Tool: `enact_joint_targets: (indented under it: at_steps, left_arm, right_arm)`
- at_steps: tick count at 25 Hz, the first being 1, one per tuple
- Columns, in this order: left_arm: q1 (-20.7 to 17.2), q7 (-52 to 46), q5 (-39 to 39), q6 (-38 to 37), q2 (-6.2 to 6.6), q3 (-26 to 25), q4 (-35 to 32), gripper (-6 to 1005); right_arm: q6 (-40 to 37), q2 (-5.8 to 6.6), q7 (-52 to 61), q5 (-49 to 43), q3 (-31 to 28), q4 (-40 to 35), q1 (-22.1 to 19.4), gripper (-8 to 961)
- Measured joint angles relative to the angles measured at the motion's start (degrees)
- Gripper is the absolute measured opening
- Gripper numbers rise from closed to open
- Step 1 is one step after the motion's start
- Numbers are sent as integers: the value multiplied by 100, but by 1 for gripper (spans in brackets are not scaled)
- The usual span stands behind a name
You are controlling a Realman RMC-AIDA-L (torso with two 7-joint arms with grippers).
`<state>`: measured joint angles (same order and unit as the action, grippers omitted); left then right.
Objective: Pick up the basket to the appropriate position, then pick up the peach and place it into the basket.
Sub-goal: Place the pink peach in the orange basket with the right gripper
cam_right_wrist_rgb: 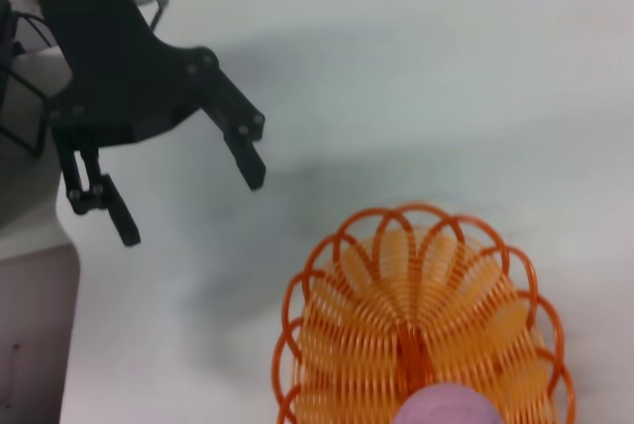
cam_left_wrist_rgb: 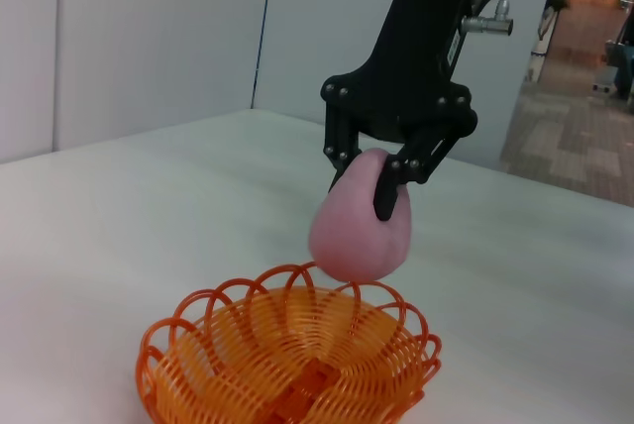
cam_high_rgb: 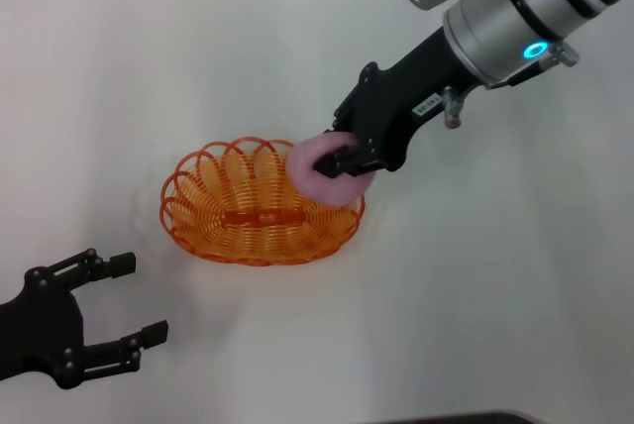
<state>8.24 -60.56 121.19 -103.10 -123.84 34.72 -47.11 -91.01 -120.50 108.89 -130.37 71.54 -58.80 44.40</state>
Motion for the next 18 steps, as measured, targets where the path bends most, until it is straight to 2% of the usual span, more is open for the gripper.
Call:
enact_joint_targets:
  at_steps: [7, 18]
  left_arm:
    - [-7, 0, 0, -3, 0, 0, 0, 858]
    - [-15, -9, 0, -72, 11, -85, 4, 857]
  right_arm:
    - [218, 6, 0, 80, 238, 195, 37, 242]
    - [340, 27, 1, 84, 234, 359, 28, 512]
